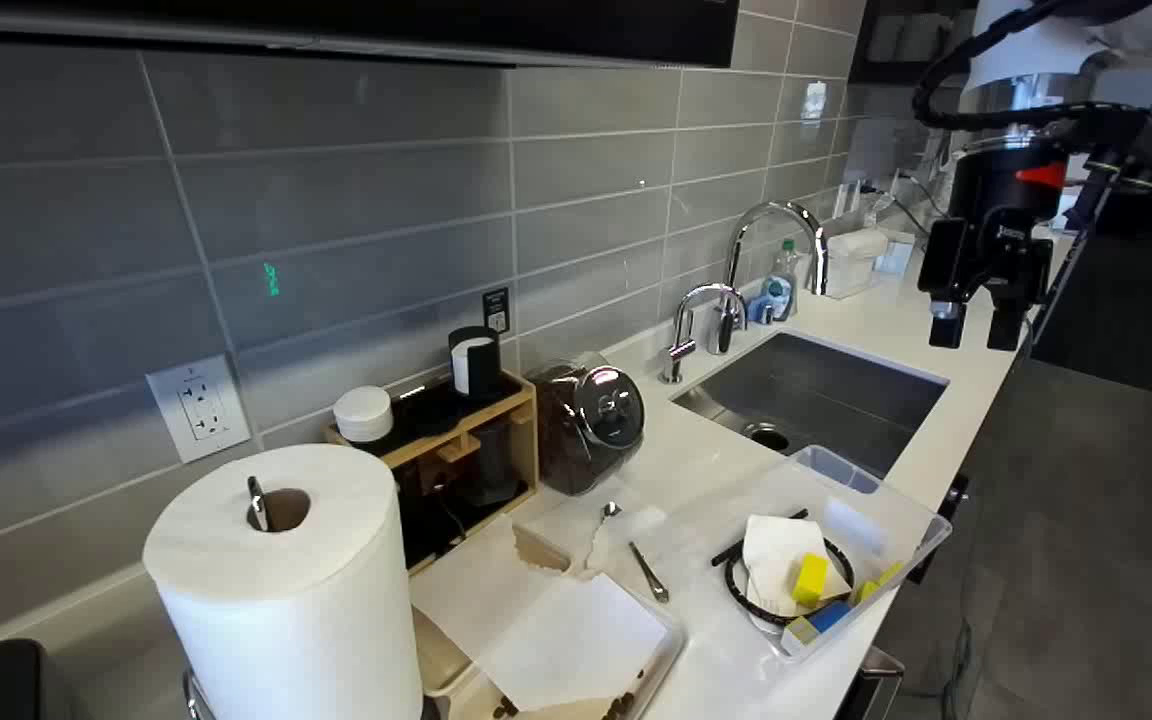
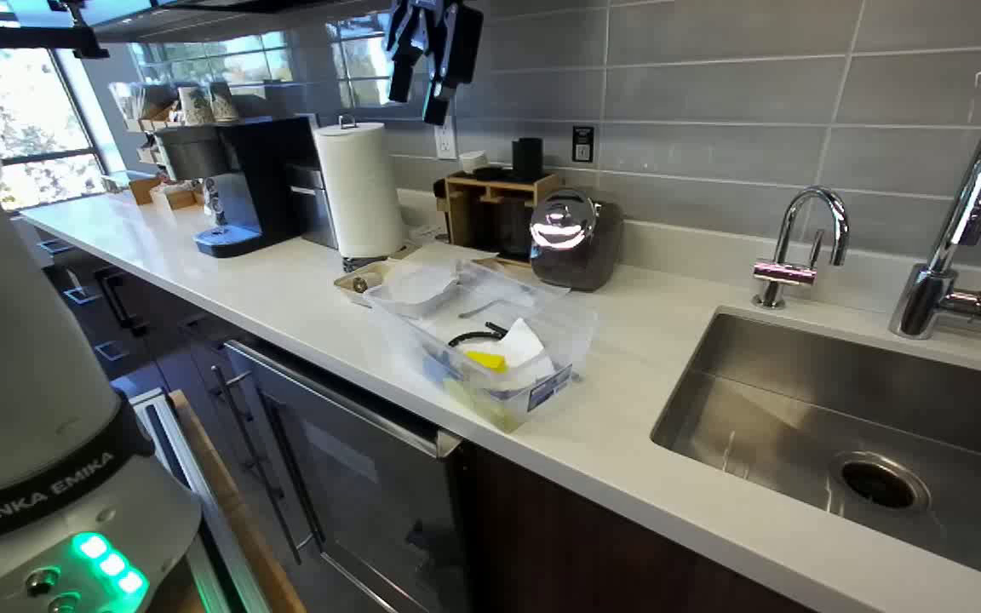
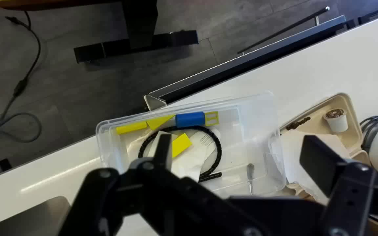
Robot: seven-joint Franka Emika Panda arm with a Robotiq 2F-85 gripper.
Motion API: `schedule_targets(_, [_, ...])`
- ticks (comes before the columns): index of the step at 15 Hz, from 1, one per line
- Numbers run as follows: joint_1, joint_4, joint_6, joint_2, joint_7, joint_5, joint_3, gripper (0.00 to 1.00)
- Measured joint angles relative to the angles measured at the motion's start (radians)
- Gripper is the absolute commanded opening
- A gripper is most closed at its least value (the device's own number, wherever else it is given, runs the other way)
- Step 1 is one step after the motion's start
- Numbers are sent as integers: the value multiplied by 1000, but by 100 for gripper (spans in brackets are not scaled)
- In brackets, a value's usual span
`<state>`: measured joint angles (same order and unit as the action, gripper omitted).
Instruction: Remove the yellow object from the lunch box
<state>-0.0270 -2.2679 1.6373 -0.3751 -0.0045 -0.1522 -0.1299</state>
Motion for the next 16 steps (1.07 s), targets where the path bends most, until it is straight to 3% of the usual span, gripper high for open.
schedule_targets(16, [-10, -5, 37, -2, 41, 0, 14, 100])
